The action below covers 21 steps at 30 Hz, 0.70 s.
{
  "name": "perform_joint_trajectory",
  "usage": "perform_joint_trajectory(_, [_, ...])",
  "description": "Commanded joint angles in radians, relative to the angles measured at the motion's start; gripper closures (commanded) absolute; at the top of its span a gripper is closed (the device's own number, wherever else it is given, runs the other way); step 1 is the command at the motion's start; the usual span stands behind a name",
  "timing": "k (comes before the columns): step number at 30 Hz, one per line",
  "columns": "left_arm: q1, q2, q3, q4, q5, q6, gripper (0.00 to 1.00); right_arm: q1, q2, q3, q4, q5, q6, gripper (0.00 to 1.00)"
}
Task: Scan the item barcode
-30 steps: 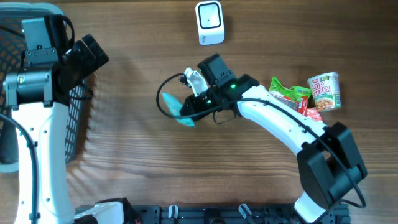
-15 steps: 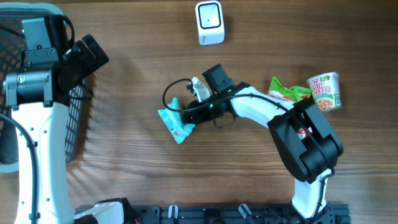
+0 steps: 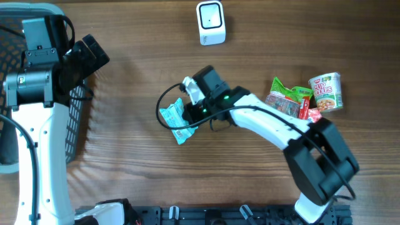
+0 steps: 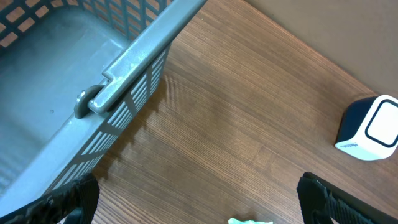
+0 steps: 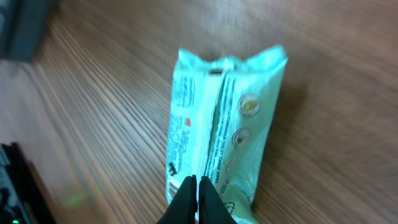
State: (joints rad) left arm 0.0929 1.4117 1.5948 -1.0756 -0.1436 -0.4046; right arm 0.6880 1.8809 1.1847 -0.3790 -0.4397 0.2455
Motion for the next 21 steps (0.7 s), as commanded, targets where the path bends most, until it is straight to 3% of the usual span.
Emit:
perform_joint_trajectory(1, [0.006,-0.007,0.009,0.002,0.001,0.008,0.00,0.034,0.093,-0.014,0.027,0.025,0.028,0.95])
perform_joint_trajectory(5, [0.006,-0.007,0.009,0.002,0.001,0.008,0.00,0.037,0.131,-0.010,-0.002,0.086,0.103,0.96])
perform_joint_trajectory(9, [0.006,-0.007,0.009,0.002,0.001,0.008,0.00,0.045,0.000,0.042,-0.059,0.202,0.098,0.96])
perform_joint_trajectory(14, [0.006,-0.007,0.009,0.002,0.002,0.008,0.00,0.120,-0.084,0.041,0.042,0.414,0.076,0.96])
perform_joint_trajectory(17, [0.006,-0.007,0.009,0.002,0.001,0.008,0.00,0.116,-0.084,0.031,-0.058,0.646,0.261,0.96])
perform_joint_trajectory(21, [0.006,-0.007,0.009,0.002,0.001,0.008,0.00,0.103,-0.080,-0.036,-0.107,0.674,0.369,0.95])
